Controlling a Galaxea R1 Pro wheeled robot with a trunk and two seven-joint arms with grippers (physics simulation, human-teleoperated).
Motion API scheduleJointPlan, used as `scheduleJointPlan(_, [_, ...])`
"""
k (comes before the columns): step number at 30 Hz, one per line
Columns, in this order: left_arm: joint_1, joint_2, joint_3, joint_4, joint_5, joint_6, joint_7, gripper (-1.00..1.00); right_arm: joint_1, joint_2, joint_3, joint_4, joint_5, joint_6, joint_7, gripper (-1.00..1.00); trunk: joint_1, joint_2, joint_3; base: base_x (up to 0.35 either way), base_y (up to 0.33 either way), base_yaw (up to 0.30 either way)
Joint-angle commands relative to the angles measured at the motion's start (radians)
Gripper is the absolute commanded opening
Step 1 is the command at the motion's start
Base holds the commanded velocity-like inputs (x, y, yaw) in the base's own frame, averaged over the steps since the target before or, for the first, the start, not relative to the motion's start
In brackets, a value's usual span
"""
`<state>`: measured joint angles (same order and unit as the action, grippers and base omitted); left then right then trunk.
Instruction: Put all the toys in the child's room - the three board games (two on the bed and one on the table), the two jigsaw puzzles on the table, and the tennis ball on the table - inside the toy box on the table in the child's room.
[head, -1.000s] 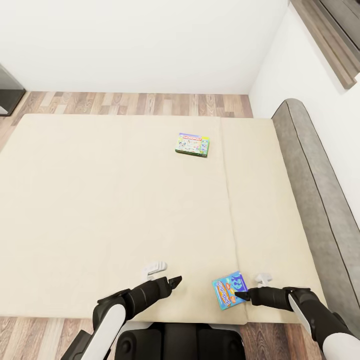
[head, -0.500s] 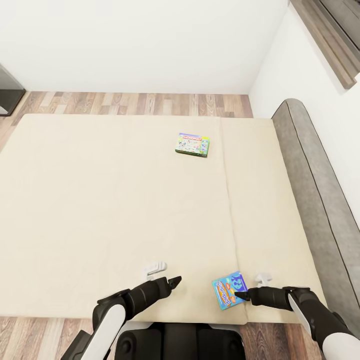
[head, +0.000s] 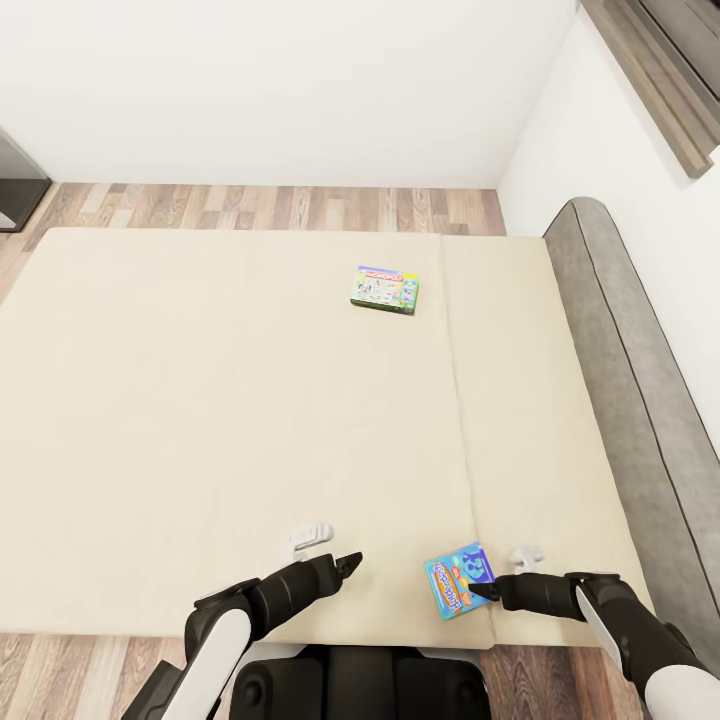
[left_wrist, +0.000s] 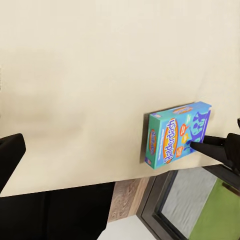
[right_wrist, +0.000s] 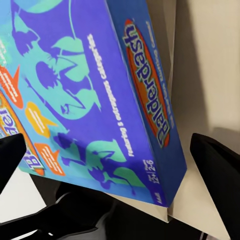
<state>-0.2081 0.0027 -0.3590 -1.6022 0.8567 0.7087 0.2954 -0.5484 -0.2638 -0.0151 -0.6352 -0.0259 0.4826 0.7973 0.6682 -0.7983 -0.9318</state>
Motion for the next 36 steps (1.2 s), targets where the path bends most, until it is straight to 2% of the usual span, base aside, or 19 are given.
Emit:
scheduleJointPlan(1, [-0.001, 0.000, -0.001, -0.001, 0.010, 0.002, 0.010, 1.00, 0.000, 0.000, -0.001, -0.001, 0.000, 0.005, 0.002, 1.00, 0.000, -0.001, -0.001, 0.000, 0.000, 0.000])
scheduleJointPlan(7, [0.000, 0.000, -0.001, -0.001, 0.010, 0.002, 0.010, 1.00, 0.000, -0.001, -0.001, -0.003, 0.000, 0.006, 0.013, 1.00, 0.000, -0.001, -0.001, 0.000, 0.000, 0.000])
scheduleJointPlan(19, [0.001, 0.000, -0.001, 0.000, 0.010, 0.002, 0.010, 1.00, 0.001, -0.002, -0.003, -0.007, 0.003, 0.005, 0.133, 1.00, 0.000, -0.001, -0.001, 0.000, 0.000, 0.000])
scheduleJointPlan(36, [0.001, 0.000, -0.001, 0.002, 0.009, 0.002, 0.010, 1.00, 0.000, -0.006, -0.004, -0.008, 0.003, 0.005, 0.152, 1.00, 0.000, -0.001, -0.001, 0.000, 0.000, 0.000])
